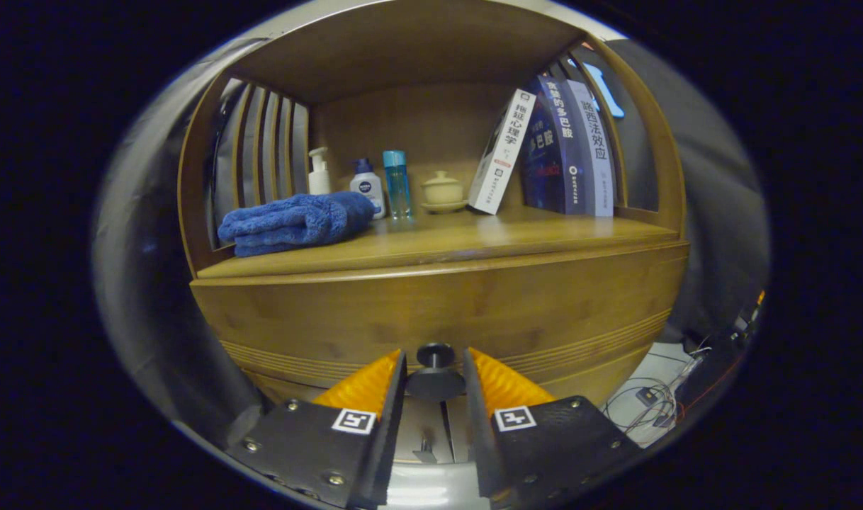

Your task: Pull open the drawer, take out the items inside it, and place them on the countertop above the cabinet.

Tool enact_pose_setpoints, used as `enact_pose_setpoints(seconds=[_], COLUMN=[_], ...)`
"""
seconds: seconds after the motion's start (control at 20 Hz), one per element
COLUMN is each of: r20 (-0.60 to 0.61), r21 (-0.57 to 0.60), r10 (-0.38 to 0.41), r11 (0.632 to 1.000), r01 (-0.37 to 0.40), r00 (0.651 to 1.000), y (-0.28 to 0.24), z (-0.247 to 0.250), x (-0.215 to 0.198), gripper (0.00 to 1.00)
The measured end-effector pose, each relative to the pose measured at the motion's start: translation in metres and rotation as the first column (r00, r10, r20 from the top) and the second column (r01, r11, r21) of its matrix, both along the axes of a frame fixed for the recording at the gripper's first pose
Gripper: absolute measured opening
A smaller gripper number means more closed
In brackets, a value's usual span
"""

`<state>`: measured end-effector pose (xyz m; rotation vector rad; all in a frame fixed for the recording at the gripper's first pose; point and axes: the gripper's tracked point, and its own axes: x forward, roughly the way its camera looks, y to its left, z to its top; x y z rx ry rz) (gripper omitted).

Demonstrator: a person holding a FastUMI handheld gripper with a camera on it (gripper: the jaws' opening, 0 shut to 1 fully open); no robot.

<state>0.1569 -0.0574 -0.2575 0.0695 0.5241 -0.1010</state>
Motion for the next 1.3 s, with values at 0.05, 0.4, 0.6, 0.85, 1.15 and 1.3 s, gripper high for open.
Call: enact_pose_setpoints(seconds=[0.05, 0.4, 0.6, 0.85, 1.15, 1.3], r20=[0.013, -0.038, -0.028, -0.008, -0.031, -0.028], r21=[0.003, -0.043, -0.023, -0.005, -0.025, -0.031], r10=[0.005, 0.021, -0.014, -0.011, -0.039, -0.05], r11=[1.0, 0.999, 1.0, 1.0, 0.999, 0.998], r01=[-0.005, -0.023, 0.014, 0.011, 0.038, 0.049], r00=[1.0, 0.999, 1.0, 1.0, 0.999, 0.998], y=[-0.002, 0.0, 0.004, 0.007, 0.009, 0.011], z=[0.003, -0.001, 0.003, 0.01, 0.015, 0.021], x=[0.003, -0.002, -0.021, -0.042, -0.07, -0.09], gripper=[0.45, 0.38, 0.38, 0.27, 0.27, 0.27])
